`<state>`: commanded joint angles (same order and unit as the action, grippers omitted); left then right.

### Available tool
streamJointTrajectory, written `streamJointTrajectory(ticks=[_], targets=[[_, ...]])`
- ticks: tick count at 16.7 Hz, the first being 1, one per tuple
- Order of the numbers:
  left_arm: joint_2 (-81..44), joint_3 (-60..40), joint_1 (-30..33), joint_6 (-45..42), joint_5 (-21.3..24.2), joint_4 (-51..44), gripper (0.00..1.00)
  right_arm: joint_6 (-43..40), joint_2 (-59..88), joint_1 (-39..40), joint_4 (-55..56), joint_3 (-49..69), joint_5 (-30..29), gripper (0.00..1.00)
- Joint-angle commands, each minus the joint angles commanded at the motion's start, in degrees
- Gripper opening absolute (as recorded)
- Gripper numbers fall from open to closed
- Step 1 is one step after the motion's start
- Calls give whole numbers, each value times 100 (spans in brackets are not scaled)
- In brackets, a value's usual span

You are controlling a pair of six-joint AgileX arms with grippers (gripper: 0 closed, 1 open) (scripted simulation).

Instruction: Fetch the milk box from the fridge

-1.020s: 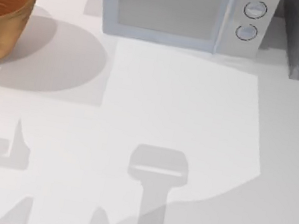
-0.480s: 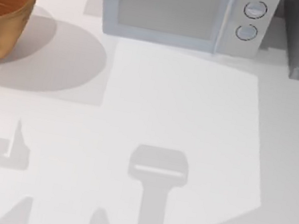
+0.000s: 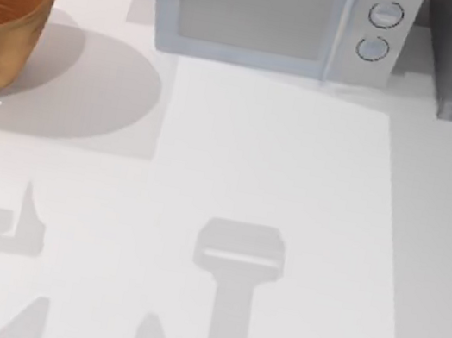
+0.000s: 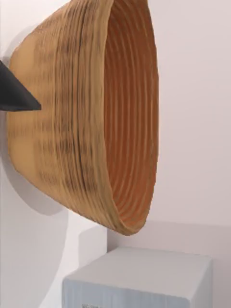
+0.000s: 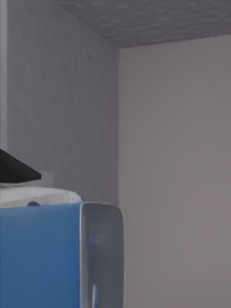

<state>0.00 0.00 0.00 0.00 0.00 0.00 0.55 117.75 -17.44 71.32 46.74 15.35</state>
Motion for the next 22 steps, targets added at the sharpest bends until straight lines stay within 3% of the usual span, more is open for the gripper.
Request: streamJointTrajectory(ticks=[5, 9, 22], targets=[[0, 0, 0, 0, 0, 0, 100, -13, -297, 89, -212, -102, -54, 0], [0, 0, 0, 0, 0, 0, 100, -61, -1530, 262, -925, -554, -227, 0], [0, 0, 0, 0, 0, 0, 100, -45, -9368, 1303, -5498, -3642, -1167, 0]])
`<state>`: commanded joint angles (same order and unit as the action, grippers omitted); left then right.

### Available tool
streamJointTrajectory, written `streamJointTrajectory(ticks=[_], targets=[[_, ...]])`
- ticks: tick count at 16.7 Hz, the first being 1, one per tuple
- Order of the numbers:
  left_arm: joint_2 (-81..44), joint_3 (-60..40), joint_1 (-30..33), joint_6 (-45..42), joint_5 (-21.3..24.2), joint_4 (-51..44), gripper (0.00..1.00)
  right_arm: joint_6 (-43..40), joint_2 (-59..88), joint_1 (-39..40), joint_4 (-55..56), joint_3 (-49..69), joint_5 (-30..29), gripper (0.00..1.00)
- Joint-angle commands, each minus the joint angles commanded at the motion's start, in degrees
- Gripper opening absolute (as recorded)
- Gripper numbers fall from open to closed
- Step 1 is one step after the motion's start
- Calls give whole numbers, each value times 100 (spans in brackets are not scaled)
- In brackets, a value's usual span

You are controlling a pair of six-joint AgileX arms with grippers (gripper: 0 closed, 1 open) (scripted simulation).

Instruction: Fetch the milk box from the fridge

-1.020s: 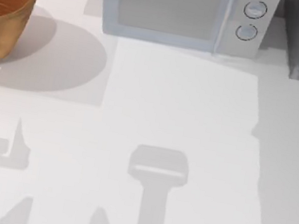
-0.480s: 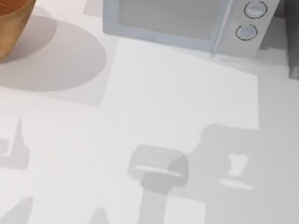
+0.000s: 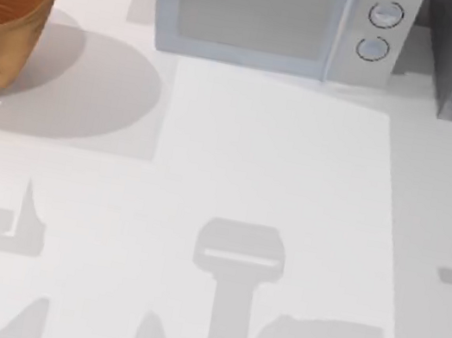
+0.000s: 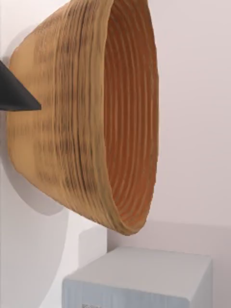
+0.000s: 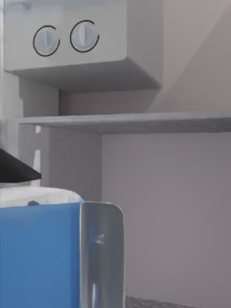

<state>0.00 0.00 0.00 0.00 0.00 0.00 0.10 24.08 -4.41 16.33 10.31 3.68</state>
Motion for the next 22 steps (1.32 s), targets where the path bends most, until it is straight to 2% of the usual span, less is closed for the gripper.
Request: streamJointTrajectory(ticks=[5, 9, 16, 22], targets=[[0, 0, 0, 0, 0, 0, 100, -2, -1931, 341, -1296, -825, -285, 0], [0, 0, 0, 0, 0, 0, 100, -10, -2407, 441, -1633, -1031, -368, 0], [0, 0, 0, 0, 0, 0, 100, 13, -2218, 432, -1478, -992, -325, 0], [0, 0, 0, 0, 0, 0, 100, 128, -461, 514, 60, -688, 32, 0]])
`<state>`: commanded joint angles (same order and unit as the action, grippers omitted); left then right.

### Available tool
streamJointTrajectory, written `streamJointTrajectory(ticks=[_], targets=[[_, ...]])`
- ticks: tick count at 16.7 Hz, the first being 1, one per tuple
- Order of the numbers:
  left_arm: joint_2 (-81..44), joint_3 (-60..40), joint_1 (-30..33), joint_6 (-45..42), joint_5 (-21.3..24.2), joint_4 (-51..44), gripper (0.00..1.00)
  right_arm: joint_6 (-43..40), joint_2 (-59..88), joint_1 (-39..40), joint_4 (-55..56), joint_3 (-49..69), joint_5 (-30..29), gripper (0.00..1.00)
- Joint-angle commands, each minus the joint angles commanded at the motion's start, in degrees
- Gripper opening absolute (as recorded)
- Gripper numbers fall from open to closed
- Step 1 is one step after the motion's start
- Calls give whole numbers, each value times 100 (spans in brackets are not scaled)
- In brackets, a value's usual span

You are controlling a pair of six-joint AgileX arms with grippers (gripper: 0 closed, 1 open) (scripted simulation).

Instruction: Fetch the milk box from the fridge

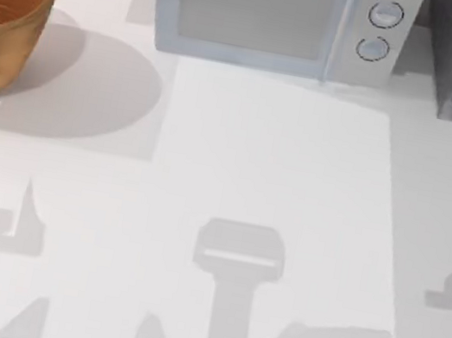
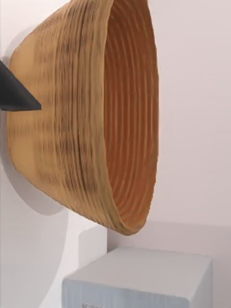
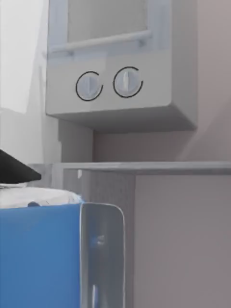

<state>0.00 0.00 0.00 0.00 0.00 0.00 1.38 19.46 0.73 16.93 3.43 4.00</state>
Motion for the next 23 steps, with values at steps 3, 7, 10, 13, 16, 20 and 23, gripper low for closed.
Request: streamJointTrajectory(ticks=[3, 7, 10, 13, 16, 20, 23], targets=[[0, 0, 0, 0, 0, 0, 100, 62, 1437, 96, 1236, 234, 320, 0], [0, 0, 0, 0, 0, 0, 100, 107, 3675, 284, 3144, 590, 856, 0], [0, 0, 0, 0, 0, 0, 100, 108, 5425, 455, 4627, 862, 1299, 0], [0, 0, 0, 0, 0, 0, 100, 87, 7087, 631, 6027, 1115, 1731, 0], [0, 0, 0, 0, 0, 0, 100, 53, 8544, 799, 7249, 1334, 2124, 0], [0, 0, 0, 0, 0, 0, 100, 6, 9976, 976, 8444, 1545, 2522, 0], [0, 0, 0, 0, 0, 0, 100, -16, 10547, 1050, 8916, 1627, 2684, 0]])
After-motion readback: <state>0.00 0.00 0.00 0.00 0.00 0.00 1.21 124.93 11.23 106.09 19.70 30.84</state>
